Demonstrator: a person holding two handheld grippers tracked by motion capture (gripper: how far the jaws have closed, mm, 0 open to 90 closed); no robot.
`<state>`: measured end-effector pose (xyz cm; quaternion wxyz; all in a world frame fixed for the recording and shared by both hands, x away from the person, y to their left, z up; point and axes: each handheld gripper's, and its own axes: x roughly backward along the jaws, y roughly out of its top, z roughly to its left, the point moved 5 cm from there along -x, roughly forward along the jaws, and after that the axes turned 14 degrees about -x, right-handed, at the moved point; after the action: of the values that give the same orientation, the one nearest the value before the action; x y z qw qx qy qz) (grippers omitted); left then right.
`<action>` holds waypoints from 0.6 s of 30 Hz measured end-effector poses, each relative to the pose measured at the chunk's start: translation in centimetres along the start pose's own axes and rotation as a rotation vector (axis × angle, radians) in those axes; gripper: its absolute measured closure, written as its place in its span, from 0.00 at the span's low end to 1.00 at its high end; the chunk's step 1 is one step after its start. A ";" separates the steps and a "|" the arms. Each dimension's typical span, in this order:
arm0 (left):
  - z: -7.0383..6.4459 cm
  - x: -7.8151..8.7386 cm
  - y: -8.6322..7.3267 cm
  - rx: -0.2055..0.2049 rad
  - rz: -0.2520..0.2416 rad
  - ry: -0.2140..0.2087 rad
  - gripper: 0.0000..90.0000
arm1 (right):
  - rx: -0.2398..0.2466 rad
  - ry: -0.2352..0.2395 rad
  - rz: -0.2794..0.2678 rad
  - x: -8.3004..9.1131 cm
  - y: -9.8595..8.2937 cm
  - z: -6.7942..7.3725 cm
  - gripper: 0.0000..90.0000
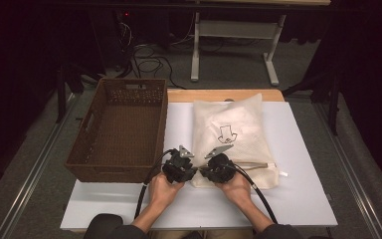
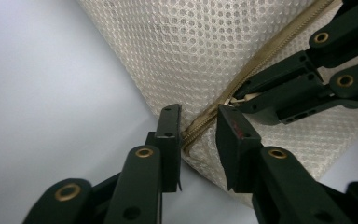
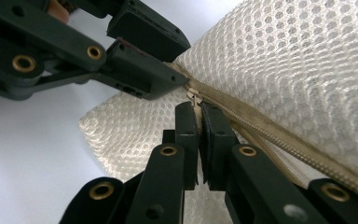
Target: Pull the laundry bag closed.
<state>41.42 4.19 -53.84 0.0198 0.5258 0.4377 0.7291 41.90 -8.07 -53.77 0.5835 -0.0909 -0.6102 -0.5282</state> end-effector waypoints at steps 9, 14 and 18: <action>0.1 -0.4 -0.1 -0.008 0.004 0.011 0.94 | -0.026 -0.021 -0.004 -0.4 0.2 -0.3 0.97; 0.1 -0.4 -0.1 -0.007 0.006 0.007 0.94 | -0.014 -0.046 0.001 -0.2 0.2 -0.6 0.97; 0.2 -0.3 -0.1 -0.001 0.007 0.000 0.94 | 0.006 -0.065 0.003 0.4 0.0 -0.8 0.97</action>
<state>41.70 4.24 -54.13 0.0176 0.5273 0.4356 0.7293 42.27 -8.89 -53.68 0.5641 -0.1071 -0.6305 -0.5223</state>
